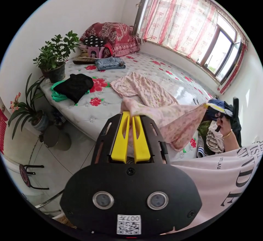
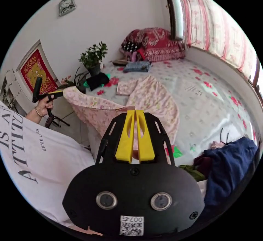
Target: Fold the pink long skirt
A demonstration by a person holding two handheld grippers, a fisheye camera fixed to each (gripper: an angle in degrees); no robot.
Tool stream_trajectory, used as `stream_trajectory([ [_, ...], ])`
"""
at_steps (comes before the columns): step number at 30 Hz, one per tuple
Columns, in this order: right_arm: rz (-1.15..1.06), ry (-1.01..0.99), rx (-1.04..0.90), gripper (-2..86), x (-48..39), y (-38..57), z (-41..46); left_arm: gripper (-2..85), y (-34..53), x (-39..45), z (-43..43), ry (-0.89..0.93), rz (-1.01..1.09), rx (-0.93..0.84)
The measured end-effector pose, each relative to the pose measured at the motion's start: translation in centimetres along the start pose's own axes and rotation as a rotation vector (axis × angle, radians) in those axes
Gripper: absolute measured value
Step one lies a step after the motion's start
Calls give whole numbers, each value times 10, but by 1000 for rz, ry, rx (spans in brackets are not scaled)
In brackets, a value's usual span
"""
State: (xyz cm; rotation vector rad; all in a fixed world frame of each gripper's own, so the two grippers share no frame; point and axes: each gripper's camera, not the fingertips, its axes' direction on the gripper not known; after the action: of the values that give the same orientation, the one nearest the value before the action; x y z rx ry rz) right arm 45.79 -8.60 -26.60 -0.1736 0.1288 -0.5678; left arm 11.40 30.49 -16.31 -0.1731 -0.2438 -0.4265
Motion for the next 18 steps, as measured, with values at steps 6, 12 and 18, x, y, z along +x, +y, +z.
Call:
stream_trajectory([
  [6,-172,7,103,-2,-41,24,-109,-4,-23,44,47,114,161,-101],
  [12,73,-27,-424,5,-40,107,4,67,8,115,143,369,461,-520],
  [18,270,-17,-458,27,-26,132,31,67,19,115,160,238,408,-554],
])
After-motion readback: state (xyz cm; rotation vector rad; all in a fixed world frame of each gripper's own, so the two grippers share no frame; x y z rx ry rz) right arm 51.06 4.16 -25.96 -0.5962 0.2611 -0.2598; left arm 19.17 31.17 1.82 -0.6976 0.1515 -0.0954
